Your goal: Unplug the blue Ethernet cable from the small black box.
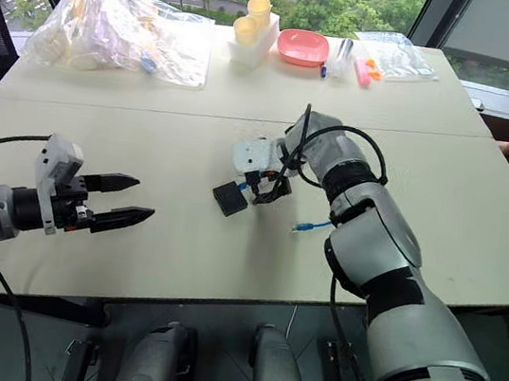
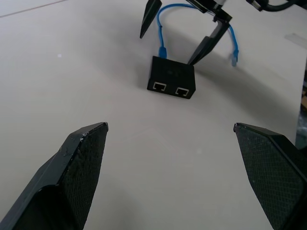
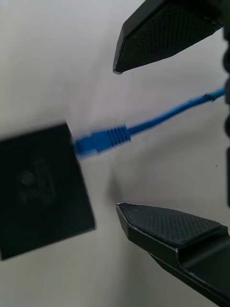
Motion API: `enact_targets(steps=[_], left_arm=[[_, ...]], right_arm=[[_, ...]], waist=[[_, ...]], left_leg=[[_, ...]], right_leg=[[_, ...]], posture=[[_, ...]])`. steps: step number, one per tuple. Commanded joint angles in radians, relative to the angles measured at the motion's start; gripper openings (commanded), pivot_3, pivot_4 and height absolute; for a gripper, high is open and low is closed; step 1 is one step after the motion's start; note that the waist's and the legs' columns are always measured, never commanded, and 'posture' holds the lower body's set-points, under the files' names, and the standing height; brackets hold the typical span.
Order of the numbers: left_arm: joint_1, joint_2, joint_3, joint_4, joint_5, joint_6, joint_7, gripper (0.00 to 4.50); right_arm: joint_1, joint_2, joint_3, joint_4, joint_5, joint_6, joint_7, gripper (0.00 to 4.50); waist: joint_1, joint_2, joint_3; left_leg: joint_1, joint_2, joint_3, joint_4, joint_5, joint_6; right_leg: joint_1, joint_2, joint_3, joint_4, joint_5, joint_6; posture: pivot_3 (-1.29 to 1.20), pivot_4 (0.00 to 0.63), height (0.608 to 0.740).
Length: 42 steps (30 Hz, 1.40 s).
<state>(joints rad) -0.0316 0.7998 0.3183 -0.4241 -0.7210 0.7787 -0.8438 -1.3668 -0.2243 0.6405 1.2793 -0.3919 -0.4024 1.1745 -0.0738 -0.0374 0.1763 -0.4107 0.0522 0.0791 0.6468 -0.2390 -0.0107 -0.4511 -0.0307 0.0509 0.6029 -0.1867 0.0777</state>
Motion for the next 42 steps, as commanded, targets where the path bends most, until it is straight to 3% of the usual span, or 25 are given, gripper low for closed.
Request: enact_targets(steps=[1, 2, 3, 7, 11, 15, 19, 23, 27, 30, 33, 37, 42], left_arm=[[0.011, -0.008, 0.027, -0.058, -0.018, 0.001, 0.038, 4.39], [0.017, -0.011, 0.027, -0.065, -0.017, 0.0, 0.048, 4.42], [0.027, -0.015, 0.032, -0.074, -0.018, 0.001, 0.06, 4.42], [0.072, -0.029, 0.061, -0.114, -0.024, 0.003, 0.109, 4.42], [0.108, -0.029, 0.077, -0.134, -0.019, 0.001, 0.142, 4.42], [0.068, -0.017, 0.056, -0.077, 0.002, -0.024, 0.138, 4.42], [-0.09, -0.018, 0.013, 0.084, 0.009, -0.047, 0.091, 4.42], [-0.279, -0.03, -0.048, 0.267, 0.017, -0.06, 0.018, 4.42], [-0.523, -0.078, -0.144, 0.498, 0.057, -0.102, -0.08, 4.42], [-0.73, -0.141, -0.207, 0.742, 0.121, -0.176, -0.165, 4.42], [-0.905, -0.196, -0.239, 0.972, 0.163, -0.214, -0.255, 4.42], [-1.025, -0.225, -0.302, 1.162, 0.228, -0.274, -0.432, 4.42], [-1.163, -0.296, -0.285, 1.39, 0.296, -0.374, -0.451, 4.42]], right_arm=[[-0.024, 0.035, 0.059, 0.053, -0.119, -0.058, -0.094, 4.5], [-0.027, 0.043, 0.069, 0.062, -0.141, -0.066, -0.108, 3.97], [-0.03, 0.052, 0.078, 0.071, -0.163, -0.07, -0.123, 3.75], [-0.026, 0.078, 0.085, 0.089, -0.212, -0.085, -0.161, 1.73], [0.001, 0.088, 0.064, 0.089, -0.226, -0.112, -0.185, 0.04], [-0.016, 0.054, -0.007, 0.068, -0.191, -0.095, -0.273, 0.04], [-0.039, -0.017, -0.134, -0.021, -0.107, -0.073, -0.394, 0.04], [0.078, -0.101, -0.224, -0.243, -0.072, -0.025, -0.512, 0.04], [0.337, -0.158, -0.335, -0.691, -0.097, 0.124, -0.702, 0.04], [0.451, -0.156, -0.359, -0.911, -0.169, 0.243, -0.791, 0.04], [0.484, -0.131, -0.357, -0.993, -0.226, 0.324, -0.874, 0.04], [0.5, -0.104, -0.343, -1.04, -0.257, 0.389, -0.917, 0.04], [0.511, -0.083, -0.328, -1.056, -0.268, 0.424, -0.938, 0.04]], waist=[[-0.003, 0.0, 0.0], [-0.003, 0.0, 0.0], [-0.003, 0.0, -0.001], [-0.007, -0.002, -0.002], [-0.021, -0.002, -0.003], [-0.027, -0.002, -0.003], [-0.018, -0.001, -0.002], [-0.013, -0.002, -0.002], [0.007, -0.002, -0.003], [0.021, -0.002, -0.002], [0.025, -0.002, -0.002], [0.021, -0.002, -0.002], [0.029, -0.002, -0.002]], left_leg=[[0.001, 0.0, 0.0, 0.0, 0.0, 0.0], [0.002, 0.0, 0.0, 0.0, 0.0, -0.001], [0.003, 0.0, 0.0, 0.0, 0.0, -0.001], [0.005, 0.0, -0.001, 0.0, 0.0, -0.005], [0.007, 0.0, -0.003, 0.0, 0.0, -0.006], [0.007, 0.0, -0.005, 0.0, 0.0, -0.006], [0.0, -0.001, -0.003, 0.0, 0.003, -0.005], [-0.006, -0.001, -0.003, 0.0, 0.005, -0.008], [-0.007, -0.001, -0.003, -0.001, 0.004, -0.007], [-0.012, -0.002, -0.004, 0.001, 0.005, -0.007], [-0.015, -0.002, -0.003, 0.005, 0.005, -0.008], [-0.012, -0.002, -0.002, 0.005, 0.005, -0.007], [-0.014, -0.002, -0.003, 0.005, 0.005, -0.007]], right_leg=[[0.0, 0.0, 0.0, 0.0, 0.0, 0.0], [0.001, 0.0, 0.0, 0.001, 0.0, 0.0], [0.001, 0.0, 0.0, 0.002, 0.0, 0.0], [0.001, -0.001, 0.0, 0.008, -0.002, -0.004], [0.001, -0.001, 0.0, 0.01, -0.001, -0.006], [0.001, 0.0, 0.0, 0.01, -0.001, -0.007], [-0.007, 0.0, 0.0, 0.012, -0.001, -0.007], [-0.011, 0.001, -0.001, 0.011, -0.001, -0.005], [-0.011, 0.001, -0.001, 0.012, -0.001, 0.0], [-0.016, 0.002, -0.001, 0.014, -0.001, 0.002], [-0.017, 0.003, 0.0, 0.014, -0.001, 0.002], [-0.015, 0.003, 0.0, 0.014, -0.002, -0.001], [-0.016, 0.004, 0.0, 0.013, -0.002, -0.001]], posture=[[0.0, 0.15, 0.74], [0.0, 0.15, 0.74], [0.0, 0.15, 0.74], [0.0, 0.15, 0.74], [0.0, 0.15, 0.74], [0.0, 0.15, 0.74], [0.0, 0.15, 0.74], [0.0, 0.15, 0.74], [0.0, 0.15, 0.74], [0.0, 0.15, 0.74], [0.0, 0.15, 0.74], [0.0, 0.15, 0.74], [0.0, 0.15, 0.74]])
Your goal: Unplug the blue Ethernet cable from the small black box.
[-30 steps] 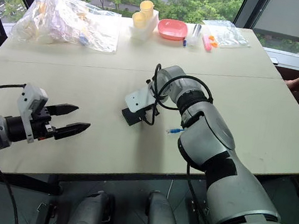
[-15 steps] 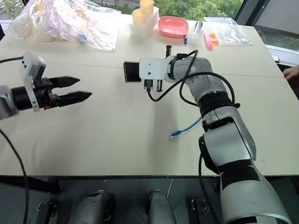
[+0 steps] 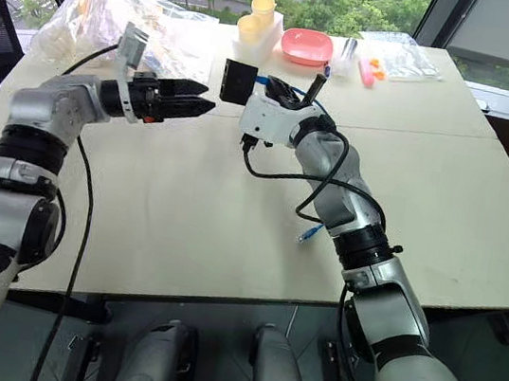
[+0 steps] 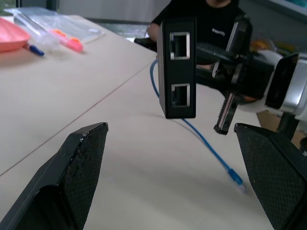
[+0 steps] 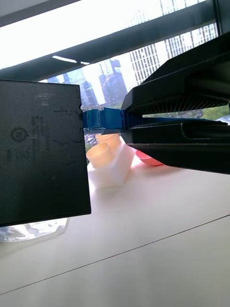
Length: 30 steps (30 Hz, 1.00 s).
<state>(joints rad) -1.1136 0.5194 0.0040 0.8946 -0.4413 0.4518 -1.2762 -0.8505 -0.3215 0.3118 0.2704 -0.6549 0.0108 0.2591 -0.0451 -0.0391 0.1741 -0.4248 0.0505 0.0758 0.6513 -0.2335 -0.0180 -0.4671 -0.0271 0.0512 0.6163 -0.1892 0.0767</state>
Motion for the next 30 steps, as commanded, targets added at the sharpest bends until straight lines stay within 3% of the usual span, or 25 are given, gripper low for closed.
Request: enact_targets(steps=[1, 8, 16, 22, 27, 30], left_arm=[[-0.101, -0.026, 0.035, 0.099, 0.02, -0.05, -0.036, 4.42], [-0.158, -0.063, 0.046, 0.21, 0.076, -0.107, -0.067, 4.42], [-0.176, -0.083, 0.058, 0.244, 0.117, -0.105, -0.1, 2.38], [-0.179, -0.084, 0.083, 0.253, 0.131, -0.105, -0.089, 0.55], [-0.171, -0.074, 0.063, 0.251, 0.172, -0.111, -0.082, 0.53], [-0.165, -0.071, 0.053, 0.253, 0.204, -0.123, -0.063, 0.53]], right_arm=[[-0.001, 0.017, 0.003, -0.05, -0.003, 0.014, -0.021, 0.04], [0.013, 0.016, 0.024, -0.073, -0.013, 0.028, -0.023, 0.04], [0.011, 0.016, 0.044, -0.098, -0.04, 0.032, -0.025, 0.0], [0.016, 0.013, 0.062, -0.115, -0.056, 0.032, -0.019, 0.0], [0.015, 0.01, 0.066, -0.121, -0.054, 0.036, 0.003, 0.0], [0.025, 0.021, 0.041, -0.138, -0.013, 0.068, 0.037, 1.17]], waist=[[0.001, 0.0, 0.0], [-0.001, 0.0, 0.0], [0.0, 0.0, 0.0], [0.0, 0.0, 0.0], [0.0, 0.0, 0.0], [0.0, 0.0, 0.0]], left_leg=[[0.0, 0.0, 0.0, 0.0, 0.0, 0.0], [-0.001, 0.0, 0.0, 0.0, 0.0, 0.001], [-0.001, 0.0, -0.001, 0.0, 0.0, 0.001], [-0.001, 0.0, -0.001, 0.0, 0.0, 0.001], [-0.001, 0.0, -0.001, 0.0, 0.0, 0.001], [-0.001, 0.0, -0.001, 0.0, 0.0, 0.001]], right_leg=[[0.0, 0.0, 0.0, 0.0, 0.0, 0.0], [0.0, 0.0, 0.0, -0.001, 0.001, 0.003], [0.0, 0.0, 0.0, 0.0, 0.001, 0.003], [0.0, 0.0, 0.0, 0.0, 0.001, 0.003], [0.0, 0.0, 0.0, 0.0, 0.001, 0.003], [0.0, 0.0, 0.0, 0.0, 0.001, 0.003]], posture=[[0.0, 0.15, 0.74], [0.0, 0.15, 0.74], [0.0, 0.15, 0.74], [0.0, 0.15, 0.74], [0.0, 0.15, 0.74], [0.0, 0.15, 0.74]])
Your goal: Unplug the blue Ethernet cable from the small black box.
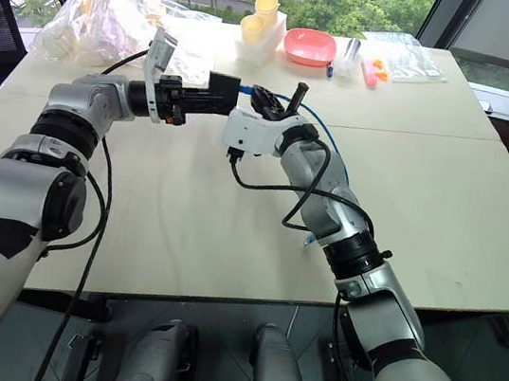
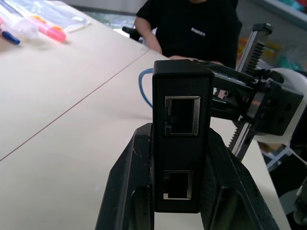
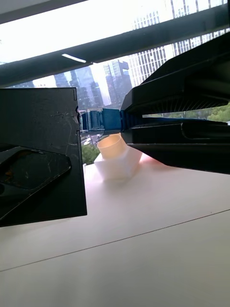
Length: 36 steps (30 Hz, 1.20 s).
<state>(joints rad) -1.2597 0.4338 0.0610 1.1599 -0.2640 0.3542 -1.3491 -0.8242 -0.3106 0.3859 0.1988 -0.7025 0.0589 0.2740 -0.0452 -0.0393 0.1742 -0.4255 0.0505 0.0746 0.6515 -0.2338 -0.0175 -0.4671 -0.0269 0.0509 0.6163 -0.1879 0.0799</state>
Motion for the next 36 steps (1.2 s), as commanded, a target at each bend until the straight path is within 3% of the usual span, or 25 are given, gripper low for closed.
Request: enact_targets(steps=[1, 3, 6, 10, 15, 17, 19, 23, 26, 31, 36], left_arm=[[-0.009, 0.019, -0.001, -0.016, 0.034, -0.057, 0.013, 0.53], [0.004, 0.031, 0.009, -0.015, 0.041, -0.081, 0.015, 0.53], [0.008, 0.04, 0.021, -0.013, 0.037, -0.095, -0.001, 0.53], [-0.002, 0.045, 0.057, -0.007, 0.003, -0.065, -0.019, 0.53], [-0.03, 0.07, 0.078, -0.043, -0.051, 0.123, -0.191, 0.53], [0.008, 0.109, 0.009, -0.141, -0.102, 0.204, -0.257, 0.53], [0.058, 0.162, -0.061, -0.258, -0.19, 0.268, -0.265, 0.53], [0.123, 0.268, -0.169, -0.423, -0.34, 0.333, -0.265, 0.53], [0.127, 0.304, -0.196, -0.466, -0.408, 0.352, -0.265, 0.53], [0.053, 0.27, -0.101, -0.369, -0.425, 0.36, -0.265, 0.53], [0.033, 0.239, -0.044, -0.342, -0.414, 0.38, -0.265, 0.53]], right_arm=[[0.007, 0.0, -0.039, -0.085, 0.041, 0.025, 0.038, 1.59], [0.039, -0.028, -0.063, -0.145, 0.066, 0.054, 0.09, 2.63], [0.138, -0.007, -0.164, -0.289, 0.254, 0.176, 0.217, 4.17], [0.245, 0.245, -0.442, -0.606, 0.787, 0.748, 0.364, 4.17], [0.202, 0.38, -0.639, -0.72, 1.157, 1.123, 0.378, 4.17], [0.151, 0.388, -0.7, -0.698, 1.24, 1.169, 0.357, 4.17], [0.095, 0.307, -0.739, -0.681, 1.31, 1.183, 0.386, 4.17], [0.054, -0.035, -0.624, -0.671, 1.32, 1.105, 0.559, 4.17], [-0.021, -0.121, -0.647, -0.6, 1.404, 1.135, 0.587, 4.17], [0.015, -0.052, -0.689, -0.624, 1.609, 1.215, 0.539, 4.17], [0.118, 0.143, -0.627, -0.66, 1.646, 1.166, 0.337, 4.17]], waist=[[0.0, 0.0, 0.0], [0.001, 0.0, 0.0], [0.002, 0.0, 0.0], [0.002, 0.0, 0.0], [0.001, 0.0, 0.0], [-0.001, 0.0, 0.0], [-0.002, 0.001, 0.0], [0.001, 0.001, 0.0], [0.001, 0.001, 0.0], [0.002, 0.0, 0.0], [-0.001, 0.0, 0.0]], left_leg=[[0.0, 0.0, 0.0, 0.0, 0.0, 0.0], [0.0, 0.0, 0.0, 0.0, 0.0, 0.0], [0.0, 0.0, 0.0, -0.001, 0.0, 0.0], [0.0, 0.0, -0.002, 0.0, 0.0, 0.0], [0.001, 0.001, -0.004, 0.004, 0.0, 0.0], [0.001, 0.001, -0.004, 0.005, 0.0, 0.0], [0.001, 0.001, -0.004, 0.007, 0.0, 0.0], [0.001, 0.001, -0.005, 0.007, 0.0, 0.0], [0.0, 0.0, -0.004, 0.007, -0.001, 0.001], [0.0, 0.001, -0.005, 0.008, -0.001, 0.001], [0.0, 0.001, -0.005, 0.009, -0.001, 0.002]], right_leg=[[0.0, 0.0, 0.0, 0.0, 0.0, 0.0], [0.0, 0.0, 0.0, 0.0, 0.0, 0.0], [0.0, 0.0, 0.0, 0.0, 0.0, 0.0], [0.001, 0.0, -0.001, 0.002, 0.0, 0.001], [0.001, 0.0, -0.003, 0.007, 0.001, 0.002], [0.001, 0.0, -0.003, 0.009, 0.0, 0.001], [0.001, 0.0, -0.003, 0.01, -0.001, -0.002], [0.001, -0.001, -0.003, 0.01, -0.002, -0.002], [0.001, -0.001, -0.003, 0.01, -0.003, -0.001], [0.0, 0.0, -0.003, 0.011, -0.003, -0.001], [0.0, 0.0, -0.003, 0.012, -0.003, -0.001]], posture=[[0.0, 0.15, 0.74], [0.0, 0.15, 0.74], [0.0, 0.15, 0.74], [0.0, 0.15, 0.74], [0.0, 0.15, 0.74], [0.0, 0.15, 0.74], [0.0, 0.15, 0.74], [0.0, 0.15, 0.74], [0.0, 0.15, 0.74], [0.0, 0.15, 0.74], [0.0, 0.15, 0.74]])
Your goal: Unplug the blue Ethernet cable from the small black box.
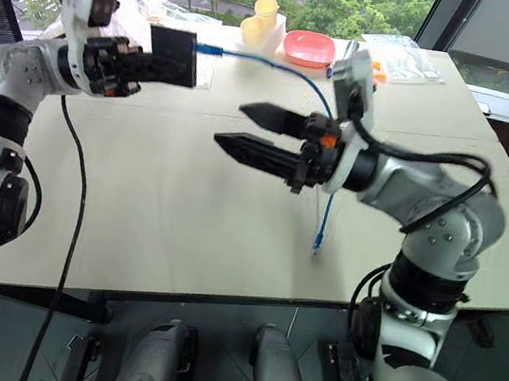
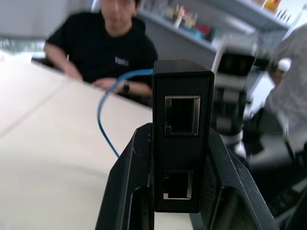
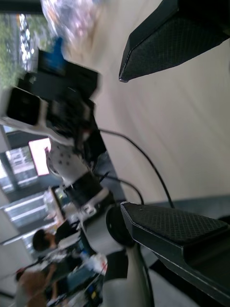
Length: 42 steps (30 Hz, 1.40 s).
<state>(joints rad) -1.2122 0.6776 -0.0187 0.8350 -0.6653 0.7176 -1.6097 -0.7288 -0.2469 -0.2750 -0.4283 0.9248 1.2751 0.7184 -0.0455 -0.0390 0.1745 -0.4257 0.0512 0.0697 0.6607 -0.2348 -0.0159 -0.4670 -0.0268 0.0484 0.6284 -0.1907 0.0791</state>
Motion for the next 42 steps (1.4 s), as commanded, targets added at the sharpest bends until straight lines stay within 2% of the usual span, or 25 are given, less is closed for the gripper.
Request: enact_targets(steps=[1, 4, 8, 25, 28, 33, 35, 42], left_arm=[[0.001, -0.005, 0.03, -0.045, -0.021, 0.027, -0.005, 0.53], [0.062, -0.003, 0.003, -0.128, -0.027, 0.044, -0.005, 0.53], [0.09, -0.012, 0.01, -0.148, -0.02, 0.063, -0.005, 0.53], [0.1, -0.04, 0.012, -0.147, -0.009, 0.074, -0.005, 0.53], [0.102, -0.043, 0.012, -0.151, -0.008, 0.075, -0.005, 0.53], [0.107, -0.044, 0.01, -0.159, -0.006, 0.076, -0.005, 0.53], [0.11, -0.044, 0.008, -0.163, -0.003, 0.075, -0.005, 0.53], [0.105, -0.049, 0.019, -0.151, 0.01, 0.071, -0.005, 0.53]], right_arm=[[0.041, 0.113, 0.06, -0.02, -0.022, -0.097, -0.146, 4.17], [0.035, 0.19, 0.102, 0.107, -0.191, -0.307, -0.266, 4.17], [0.005, 0.22, 0.109, 0.174, -0.205, -0.401, -0.292, 4.17], [0.008, 0.206, 0.141, 0.191, -0.124, -0.433, -0.3, 4.17], [0.008, 0.203, 0.15, 0.197, -0.123, -0.436, -0.295, 3.35], [0.007, 0.219, 0.139, 0.207, -0.1, -0.44, -0.309, 0.76], [0.005, 0.222, 0.14, 0.212, -0.094, -0.443, -0.316, 0.04], [0.016, 0.255, 0.145, 0.21, -0.04, -0.433, -0.332, 0.04]], waist=[[0.001, 0.0, 0.0], [-0.002, 0.0, 0.0], [0.003, 0.0, 0.0], [0.0, 0.0, 0.0], [0.0, 0.0, 0.0], [0.0, 0.0, 0.0], [0.0, 0.0, 0.0], [0.0, 0.0, 0.0]], left_leg=[[0.0, 0.0, 0.0, 0.0, 0.0, 0.0], [0.0, 0.0, 0.0, 0.001, 0.0, 0.0], [0.0, 0.0, 0.0, 0.003, 0.0, 0.0], [-0.001, 0.0, 0.0, 0.003, 0.0, 0.001], [-0.001, 0.0, 0.0, 0.003, 0.0, 0.001], [-0.001, 0.0, 0.0, 0.003, 0.0, 0.001], [-0.001, 0.0, 0.0, 0.003, 0.0, 0.001], [-0.001, 0.0, 0.0, 0.003, 0.0, 0.001]], right_leg=[[0.0, 0.0, 0.0, 0.001, 0.0, 0.0], [0.0, 0.0, 0.0, 0.001, 0.0, 0.0], [0.001, 0.0, 0.0, 0.001, 0.0, 0.0], [0.0, 0.0, 0.0, 0.001, 0.0, 0.001], [0.0, 0.0, 0.0, 0.001, 0.0, 0.001], [0.0, 0.0, 0.0, 0.001, 0.0, 0.001], [0.0, 0.0, 0.0, 0.001, 0.0, 0.001], [0.0, 0.0, 0.0, 0.0, 0.0, 0.001]], posture=[[0.0, 0.15, 0.74], [0.0, 0.15, 0.74], [0.0, 0.15, 0.74], [0.0, 0.15, 0.74], [0.0, 0.15, 0.74], [0.0, 0.15, 0.74], [0.0, 0.15, 0.74], [0.0, 0.15, 0.74]])
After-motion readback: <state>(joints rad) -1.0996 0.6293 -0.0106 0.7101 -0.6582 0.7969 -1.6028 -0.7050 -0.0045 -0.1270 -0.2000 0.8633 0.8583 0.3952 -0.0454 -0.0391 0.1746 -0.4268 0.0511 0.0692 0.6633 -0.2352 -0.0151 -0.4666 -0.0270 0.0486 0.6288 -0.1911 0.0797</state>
